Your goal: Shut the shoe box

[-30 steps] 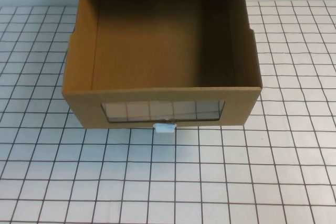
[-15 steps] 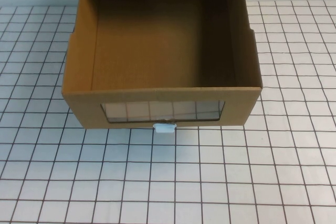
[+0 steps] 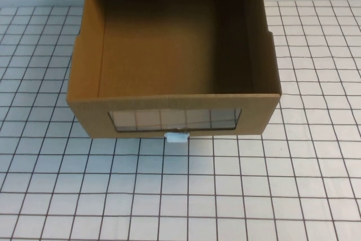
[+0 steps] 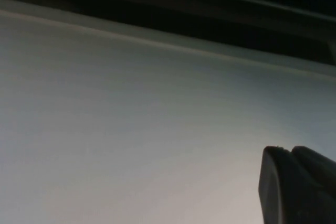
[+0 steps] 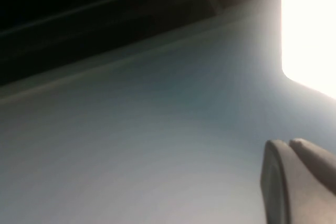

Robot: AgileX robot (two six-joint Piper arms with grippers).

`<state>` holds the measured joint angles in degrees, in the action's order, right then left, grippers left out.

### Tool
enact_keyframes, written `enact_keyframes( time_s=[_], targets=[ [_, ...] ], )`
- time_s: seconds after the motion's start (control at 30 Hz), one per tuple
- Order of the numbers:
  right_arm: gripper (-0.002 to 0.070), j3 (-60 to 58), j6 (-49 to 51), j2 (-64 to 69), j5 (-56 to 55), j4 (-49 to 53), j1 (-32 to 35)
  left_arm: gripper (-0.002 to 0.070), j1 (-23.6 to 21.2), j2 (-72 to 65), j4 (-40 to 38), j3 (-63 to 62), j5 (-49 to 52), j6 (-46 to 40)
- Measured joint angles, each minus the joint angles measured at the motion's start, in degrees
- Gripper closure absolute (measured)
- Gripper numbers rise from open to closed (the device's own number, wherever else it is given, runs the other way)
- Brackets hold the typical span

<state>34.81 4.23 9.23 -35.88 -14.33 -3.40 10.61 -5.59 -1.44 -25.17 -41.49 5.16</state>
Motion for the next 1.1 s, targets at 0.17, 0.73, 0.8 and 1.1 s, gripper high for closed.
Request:
enact_keyframes(
  time_s=[0.17, 0.73, 0.8, 1.1],
  targets=[
    [0.0689, 14.8, 0.3, 9.6, 17.5, 0.0, 0.0, 0.068, 0.0, -7.2, 0.0, -10.9, 12.1, -0.1],
    [0.0689, 37.5, -0.9, 40.7, 77.2, -1.6, -0.1, 0.068, 0.0, -35.5, 1.4, -28.1, 49.8, 0.7],
    [0.0689, 37.5, -0.9, 41.6, 77.3, -3.6, -0.6, 0.068, 0.0, -37.1, 1.4, -28.1, 51.6, 0.7],
    [0.0689, 37.5, -30.3, 45.6, 81.3, -29.4, -10.3, 0.068, 0.0, -50.3, -2.0, -40.2, 74.7, -7.9]
  ],
)
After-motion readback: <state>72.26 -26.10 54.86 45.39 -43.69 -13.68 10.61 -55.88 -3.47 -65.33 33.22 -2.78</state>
